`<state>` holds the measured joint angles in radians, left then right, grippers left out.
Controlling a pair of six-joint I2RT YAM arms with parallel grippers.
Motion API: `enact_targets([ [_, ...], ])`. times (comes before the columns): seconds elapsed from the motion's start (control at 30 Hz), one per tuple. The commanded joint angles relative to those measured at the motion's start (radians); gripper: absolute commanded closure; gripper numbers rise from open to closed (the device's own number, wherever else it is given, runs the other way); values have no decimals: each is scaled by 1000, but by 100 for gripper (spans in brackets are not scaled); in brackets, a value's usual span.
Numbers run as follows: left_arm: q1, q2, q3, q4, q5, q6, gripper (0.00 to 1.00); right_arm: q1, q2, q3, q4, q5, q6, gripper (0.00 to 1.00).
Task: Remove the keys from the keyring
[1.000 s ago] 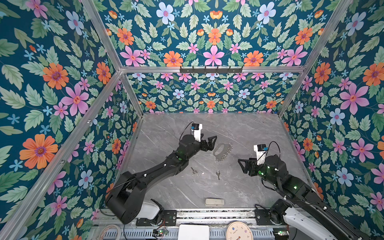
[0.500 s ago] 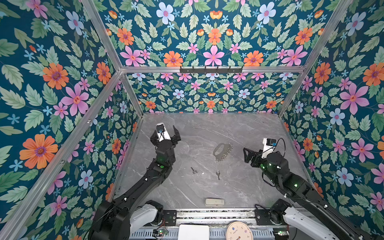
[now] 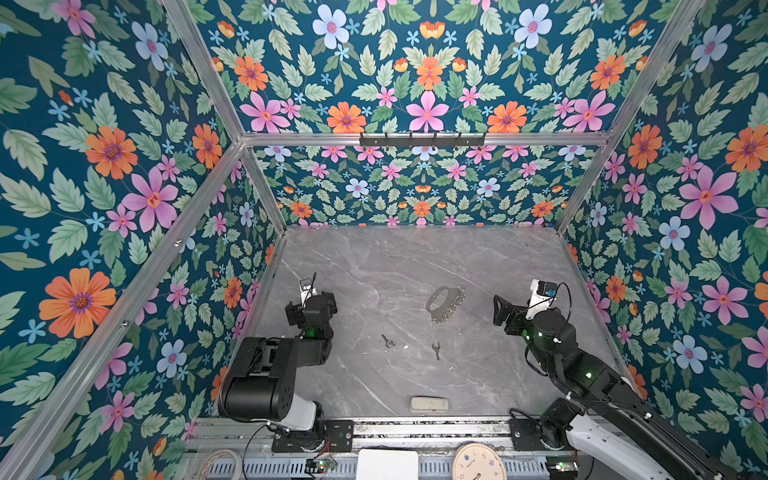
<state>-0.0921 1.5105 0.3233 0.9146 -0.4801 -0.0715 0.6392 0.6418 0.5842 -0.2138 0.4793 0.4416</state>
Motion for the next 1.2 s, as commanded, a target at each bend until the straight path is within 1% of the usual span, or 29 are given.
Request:
enact_targets([
  [0.0, 6, 43, -35, 301, 51, 41, 0, 1, 1, 1, 26, 20, -26, 1],
  [0.07, 6, 38, -33, 268, 95, 40, 0, 1, 5, -1, 35, 19, -33, 1],
  [0.2, 10, 76, -60, 344, 161, 54, 0, 2, 16, -4, 68, 19, -56, 1],
  [0.27, 12, 129, -87, 487, 176, 80, 0, 1, 22, -5, 83, 9, -81, 1],
  [0.3, 16, 99, -70, 390, 182, 56, 0, 1, 24, -6, 89, 9, -91, 1],
  [0.33, 25, 92, -58, 347, 196, 48, 0, 1, 24, -10, 101, 8, -103, 1],
  [0.4, 36, 112, -56, 392, 207, 51, 0, 0, 26, -28, 143, 8, -135, 1],
  [0.43, 37, 105, -53, 369, 208, 42, 0, 1, 25, -36, 163, 15, -145, 1],
  [0.53, 37, 109, -54, 380, 205, 48, 0, 1, 37, -73, 263, 75, -178, 1],
  [0.57, 37, 109, -54, 379, 206, 48, 0, -1, 49, -88, 318, 95, -199, 1],
  [0.67, 37, 109, -58, 389, 204, 53, 0, -32, 102, -112, 473, 90, -308, 1],
  [0.73, 36, 109, -57, 388, 204, 53, 0, -75, 149, -106, 528, 70, -342, 1],
  [0.8, 37, 109, -56, 387, 204, 53, 0, -160, 186, -93, 542, -2, -344, 1],
  [0.9, 36, 109, -56, 386, 204, 52, 0, -316, 239, -106, 614, -114, -361, 1],
  [0.97, 36, 108, -56, 385, 205, 53, 0, -413, 280, -128, 678, -143, -377, 1],
  [1.07, 37, 109, -56, 387, 205, 53, 0, -547, 351, -161, 712, -206, -372, 1],
  [1.17, 36, 109, -56, 387, 204, 53, 0, -636, 477, -208, 801, -255, -347, 1],
])
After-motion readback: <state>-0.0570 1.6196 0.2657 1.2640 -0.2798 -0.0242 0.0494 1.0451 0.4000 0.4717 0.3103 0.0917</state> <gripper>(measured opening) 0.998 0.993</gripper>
